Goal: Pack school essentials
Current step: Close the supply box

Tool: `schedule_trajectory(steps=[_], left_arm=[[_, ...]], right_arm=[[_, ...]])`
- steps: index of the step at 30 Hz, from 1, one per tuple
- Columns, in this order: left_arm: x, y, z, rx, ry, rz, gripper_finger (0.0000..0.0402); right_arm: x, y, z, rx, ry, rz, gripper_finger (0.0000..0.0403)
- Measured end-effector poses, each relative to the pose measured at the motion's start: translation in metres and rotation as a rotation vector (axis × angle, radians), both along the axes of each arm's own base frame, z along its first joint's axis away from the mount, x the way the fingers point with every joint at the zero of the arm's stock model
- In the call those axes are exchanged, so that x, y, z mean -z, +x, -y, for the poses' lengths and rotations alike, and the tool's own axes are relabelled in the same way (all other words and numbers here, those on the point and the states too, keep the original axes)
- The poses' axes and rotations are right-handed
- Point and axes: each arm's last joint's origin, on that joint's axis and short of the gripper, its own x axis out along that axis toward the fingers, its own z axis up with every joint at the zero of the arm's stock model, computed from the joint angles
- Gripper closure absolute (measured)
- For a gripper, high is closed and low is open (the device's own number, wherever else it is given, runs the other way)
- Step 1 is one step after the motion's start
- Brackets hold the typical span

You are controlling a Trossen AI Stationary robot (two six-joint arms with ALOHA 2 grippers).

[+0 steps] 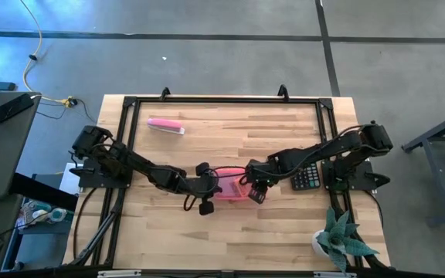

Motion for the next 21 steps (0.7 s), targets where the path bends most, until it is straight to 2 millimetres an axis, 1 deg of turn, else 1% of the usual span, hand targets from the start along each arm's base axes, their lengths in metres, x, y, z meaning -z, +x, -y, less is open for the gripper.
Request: schedule_trajectory(steps=[8, 12, 17, 21], left_arm=[[-0.007, 0.0, -0.001, 0.009, 0.021, 0.021, 0.0401], [-0.007, 0.0, -0.001, 0.009, 0.021, 0.02, 0.0401], [-0.004, -0.003, -0.001, -0.018, 0.002, -0.018, 0.0401], [-0.003, -0.004, -0.002, -0.021, 0.004, -0.03, 0.0401]], right_arm=[[-0.009, -0.004, 0.0, -0.032, -0.001, 0.031, 0.0252], [-0.01, -0.003, 0.0, -0.039, -0.004, 0.039, 0.0252], [-0.001, 0.004, -0.001, -0.013, -0.012, 0.039, 0.0252], [0.007, 0.009, -0.007, -0.027, -0.012, 0.043, 0.0252]])
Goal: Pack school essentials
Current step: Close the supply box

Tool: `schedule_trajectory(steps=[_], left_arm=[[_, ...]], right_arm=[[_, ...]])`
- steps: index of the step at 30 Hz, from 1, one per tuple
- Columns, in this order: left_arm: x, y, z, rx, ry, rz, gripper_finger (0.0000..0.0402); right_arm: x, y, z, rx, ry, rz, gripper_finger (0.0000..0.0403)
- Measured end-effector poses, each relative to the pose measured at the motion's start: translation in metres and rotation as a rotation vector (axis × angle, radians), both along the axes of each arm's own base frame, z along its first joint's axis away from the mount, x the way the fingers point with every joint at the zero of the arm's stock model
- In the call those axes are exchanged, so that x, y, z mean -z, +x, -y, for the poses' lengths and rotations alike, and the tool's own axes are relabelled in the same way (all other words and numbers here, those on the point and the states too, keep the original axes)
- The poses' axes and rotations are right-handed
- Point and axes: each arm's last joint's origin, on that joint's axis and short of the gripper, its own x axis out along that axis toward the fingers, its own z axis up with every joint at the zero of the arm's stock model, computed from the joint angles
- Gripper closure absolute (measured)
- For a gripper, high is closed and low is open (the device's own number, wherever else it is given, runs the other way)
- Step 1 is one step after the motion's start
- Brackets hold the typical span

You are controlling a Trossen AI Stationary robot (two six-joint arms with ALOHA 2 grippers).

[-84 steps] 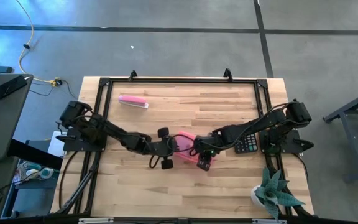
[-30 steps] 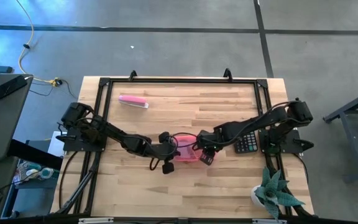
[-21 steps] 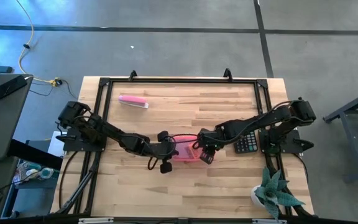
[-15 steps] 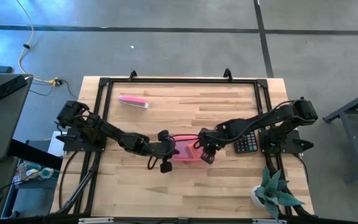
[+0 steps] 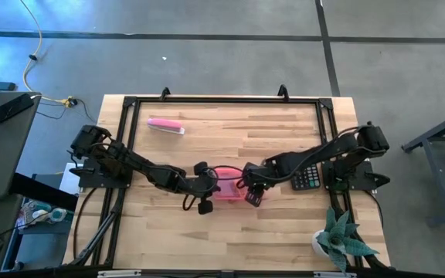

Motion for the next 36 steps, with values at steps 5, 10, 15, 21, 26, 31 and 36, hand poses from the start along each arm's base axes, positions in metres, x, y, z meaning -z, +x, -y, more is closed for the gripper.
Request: schedule_trajectory(steps=[5, 10, 15, 21, 26, 31, 36], left_arm=[[0.001, -0.001, -0.001, -0.006, 0.008, -0.012, 0.0401], [0.001, -0.002, -0.001, -0.024, 0.028, -0.021, 0.0401], [0.002, -0.002, -0.002, -0.032, 0.037, -0.032, 0.0401], [0.002, -0.003, -0.003, -0.035, 0.041, -0.047, 0.0401], [0.003, -0.004, -0.008, -0.061, 0.031, -0.063, 0.0401], [0.003, -0.004, -0.009, -0.065, 0.031, -0.065, 0.0401], [0.003, -0.004, -0.009, -0.064, 0.029, -0.066, 0.0401]], right_arm=[[0.007, 0.008, -0.007, -0.01, -0.017, 0.04, 0.0252], [0.018, 0.016, -0.008, -0.003, -0.024, 0.047, 0.0252], [0.027, 0.021, -0.009, 0.023, -0.015, 0.037, 0.0252], [0.036, 0.023, -0.009, 0.056, -0.014, 0.008, 0.0252], [0.032, 0.022, -0.009, 0.055, -0.011, 0.026, 0.0252], [0.016, 0.019, -0.012, 0.035, -0.047, 0.114, 0.0252], [0.009, 0.032, -0.013, -0.013, -0.07, 0.265, 0.0252]])
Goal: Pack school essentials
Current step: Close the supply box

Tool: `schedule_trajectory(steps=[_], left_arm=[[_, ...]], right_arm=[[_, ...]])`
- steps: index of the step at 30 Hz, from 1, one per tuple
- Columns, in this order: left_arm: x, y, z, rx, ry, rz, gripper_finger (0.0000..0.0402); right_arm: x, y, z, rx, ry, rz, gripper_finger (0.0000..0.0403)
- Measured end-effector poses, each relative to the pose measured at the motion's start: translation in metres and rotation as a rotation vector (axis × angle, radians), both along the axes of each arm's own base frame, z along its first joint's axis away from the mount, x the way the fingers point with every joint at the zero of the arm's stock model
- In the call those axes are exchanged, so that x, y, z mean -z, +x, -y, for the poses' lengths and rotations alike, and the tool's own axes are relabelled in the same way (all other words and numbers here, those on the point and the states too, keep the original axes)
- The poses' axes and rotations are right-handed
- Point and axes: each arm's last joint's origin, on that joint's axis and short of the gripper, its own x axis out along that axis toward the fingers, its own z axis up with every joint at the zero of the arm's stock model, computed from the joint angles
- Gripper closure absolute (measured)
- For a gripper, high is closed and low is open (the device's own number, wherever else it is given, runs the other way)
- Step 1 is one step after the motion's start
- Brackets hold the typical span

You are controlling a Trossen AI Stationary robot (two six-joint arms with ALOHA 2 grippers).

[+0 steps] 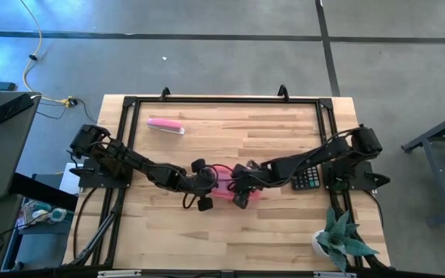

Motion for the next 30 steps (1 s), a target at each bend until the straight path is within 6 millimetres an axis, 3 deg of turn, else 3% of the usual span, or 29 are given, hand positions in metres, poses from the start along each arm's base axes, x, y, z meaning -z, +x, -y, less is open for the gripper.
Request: schedule_trajectory(steps=[14, 20, 24, 30], left_arm=[[0.001, 0.0, 0.0, -0.003, -0.005, -0.004, 0.0401], [0.002, -0.001, 0.001, -0.001, -0.034, -0.007, 0.0401], [0.002, -0.001, 0.001, -0.001, -0.032, -0.007, 0.0401], [0.002, -0.001, 0.0, -0.005, -0.025, -0.008, 0.0401]], right_arm=[[0.036, 0.012, 0.001, 0.005, 0.048, -0.1, 0.0252], [0.039, 0.013, 0.002, 0.004, 0.054, -0.115, 0.0254], [0.04, 0.012, 0.002, 0.004, 0.052, -0.121, 0.0282], [0.04, 0.012, 0.003, 0.007, 0.051, -0.131, 0.0361]])
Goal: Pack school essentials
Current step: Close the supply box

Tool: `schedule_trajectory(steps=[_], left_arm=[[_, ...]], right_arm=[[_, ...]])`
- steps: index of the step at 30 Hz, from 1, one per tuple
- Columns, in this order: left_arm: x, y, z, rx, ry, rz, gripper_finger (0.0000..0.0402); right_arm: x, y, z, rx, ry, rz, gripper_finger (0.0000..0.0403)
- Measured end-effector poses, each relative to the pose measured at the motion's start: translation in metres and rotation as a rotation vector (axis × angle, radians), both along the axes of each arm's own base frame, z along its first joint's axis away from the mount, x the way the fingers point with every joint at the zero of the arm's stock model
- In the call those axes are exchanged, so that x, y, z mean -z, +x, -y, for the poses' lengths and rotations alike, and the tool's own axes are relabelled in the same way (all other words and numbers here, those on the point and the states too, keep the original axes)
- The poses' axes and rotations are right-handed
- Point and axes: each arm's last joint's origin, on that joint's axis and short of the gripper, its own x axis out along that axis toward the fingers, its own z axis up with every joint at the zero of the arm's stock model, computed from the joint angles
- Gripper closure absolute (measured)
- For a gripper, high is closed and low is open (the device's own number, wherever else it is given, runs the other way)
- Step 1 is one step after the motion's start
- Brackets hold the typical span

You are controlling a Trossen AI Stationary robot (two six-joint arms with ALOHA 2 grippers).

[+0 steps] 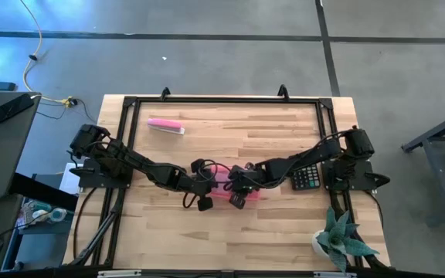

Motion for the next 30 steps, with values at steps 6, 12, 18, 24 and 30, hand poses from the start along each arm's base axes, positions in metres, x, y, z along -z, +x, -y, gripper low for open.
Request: schedule_trajectory(steps=[6, 12, 18, 24, 30], left_arm=[[0.0001, 0.0001, -0.0006, -0.002, 0.001, -0.001, 0.0401], [0.0013, 0.0001, -0.0001, 0.003, -0.018, -0.005, 0.0401], [0.0044, -0.001, 0.0001, -0.008, -0.042, -0.03, 0.0401], [0.005, -0.0017, 0.0003, -0.011, -0.059, -0.04, 0.0401], [0.0057, -0.0032, 0.0, -0.044, -0.091, -0.053, 0.0401]], right_arm=[[0.0005, -0.0003, 0.0024, 0.022, 0.009, -0.01, 0.0395], [0.0068, 0.0016, 0.0051, 0.023, 0.017, -0.035, 0.04], [0.0067, 0.0027, 0.0046, 0.01, 0.016, -0.024, 0.0402], [0.0067, 0.0026, 0.0046, 0.024, 0.022, -0.026, 0.0402], [0.0067, 0.0026, 0.0046, 0.045, 0.034, -0.027, 0.0403]])
